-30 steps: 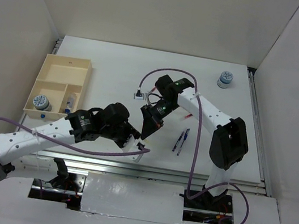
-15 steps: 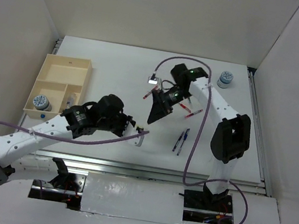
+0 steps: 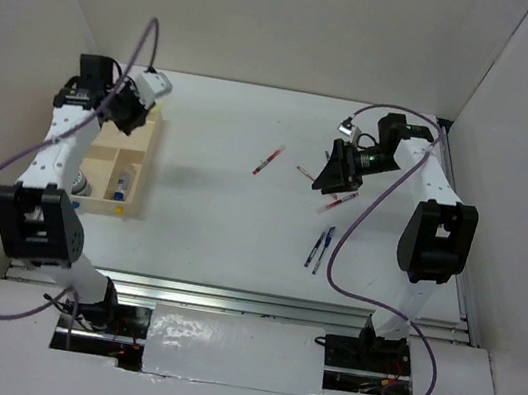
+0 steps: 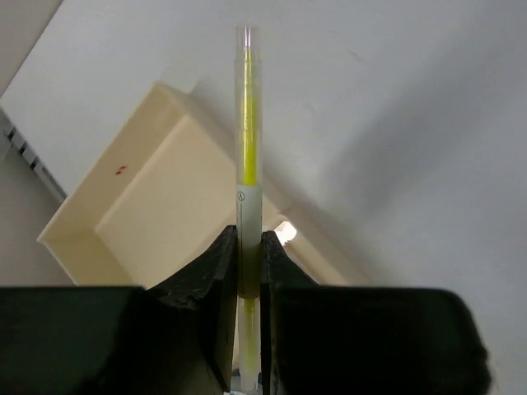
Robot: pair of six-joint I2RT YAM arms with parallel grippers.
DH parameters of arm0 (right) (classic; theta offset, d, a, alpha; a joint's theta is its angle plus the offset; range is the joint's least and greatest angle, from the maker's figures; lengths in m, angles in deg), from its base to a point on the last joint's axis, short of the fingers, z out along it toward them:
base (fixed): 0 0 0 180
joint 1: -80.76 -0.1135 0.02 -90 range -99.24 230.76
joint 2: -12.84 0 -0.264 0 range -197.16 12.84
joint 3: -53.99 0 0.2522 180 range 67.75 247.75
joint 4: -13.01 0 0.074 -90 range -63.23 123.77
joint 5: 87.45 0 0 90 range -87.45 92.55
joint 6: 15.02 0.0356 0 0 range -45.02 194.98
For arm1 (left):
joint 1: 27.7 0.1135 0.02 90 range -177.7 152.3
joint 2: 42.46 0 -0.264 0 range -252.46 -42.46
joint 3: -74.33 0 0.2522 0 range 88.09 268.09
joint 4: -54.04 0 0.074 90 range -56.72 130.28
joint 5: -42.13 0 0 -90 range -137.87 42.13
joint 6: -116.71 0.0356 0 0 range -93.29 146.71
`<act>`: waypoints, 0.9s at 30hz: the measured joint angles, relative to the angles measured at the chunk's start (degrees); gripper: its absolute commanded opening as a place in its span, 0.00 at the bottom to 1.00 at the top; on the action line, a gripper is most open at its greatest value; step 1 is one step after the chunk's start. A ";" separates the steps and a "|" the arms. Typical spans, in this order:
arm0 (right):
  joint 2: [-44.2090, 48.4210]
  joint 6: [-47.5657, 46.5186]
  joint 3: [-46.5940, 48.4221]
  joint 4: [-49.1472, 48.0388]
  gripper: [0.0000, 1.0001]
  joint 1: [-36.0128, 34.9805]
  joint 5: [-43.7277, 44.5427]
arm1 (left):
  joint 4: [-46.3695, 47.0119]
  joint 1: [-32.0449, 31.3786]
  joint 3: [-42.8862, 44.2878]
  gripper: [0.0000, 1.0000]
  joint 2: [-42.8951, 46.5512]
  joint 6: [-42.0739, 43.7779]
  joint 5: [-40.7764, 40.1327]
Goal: Sort the stationery into containers
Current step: Place the pen in the storage box.
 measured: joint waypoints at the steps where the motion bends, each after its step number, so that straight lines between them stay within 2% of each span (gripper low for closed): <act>1: 0.50 0.00 -1.66 -0.28 0.73 -0.37 0.15 | 0.17 3.21 3.96 0.00 -4.13 -1.79 0.44; 6: 2.49 0.31 -6.43 -1.75 0.73 -1.60 0.63 | -1.27 13.29 23.47 0.00 -22.21 -10.08 0.44; 8: 2.73 0.33 -7.06 -2.32 0.72 -1.64 0.70 | -1.88 14.84 27.39 0.00 -26.51 -11.06 0.07; 10: 2.82 0.33 -7.54 -2.75 0.72 -1.70 0.79 | -2.05 15.06 27.58 0.02 -28.30 -10.73 -0.96; 17: 2.84 0.28 -8.85 -3.43 0.72 -1.66 1.20 | -3.34 11.96 24.44 0.09 -29.24 4.31 -1.36; 26: 2.89 -0.13 -11.10 -3.58 0.72 -1.01 2.01 | -6.56 12.33 30.47 0.14 -37.70 22.45 -5.64; 27: 2.89 -0.15 -11.41 -3.58 0.72 -0.87 2.40 | -6.62 12.52 30.45 0.18 -38.29 24.02 -6.25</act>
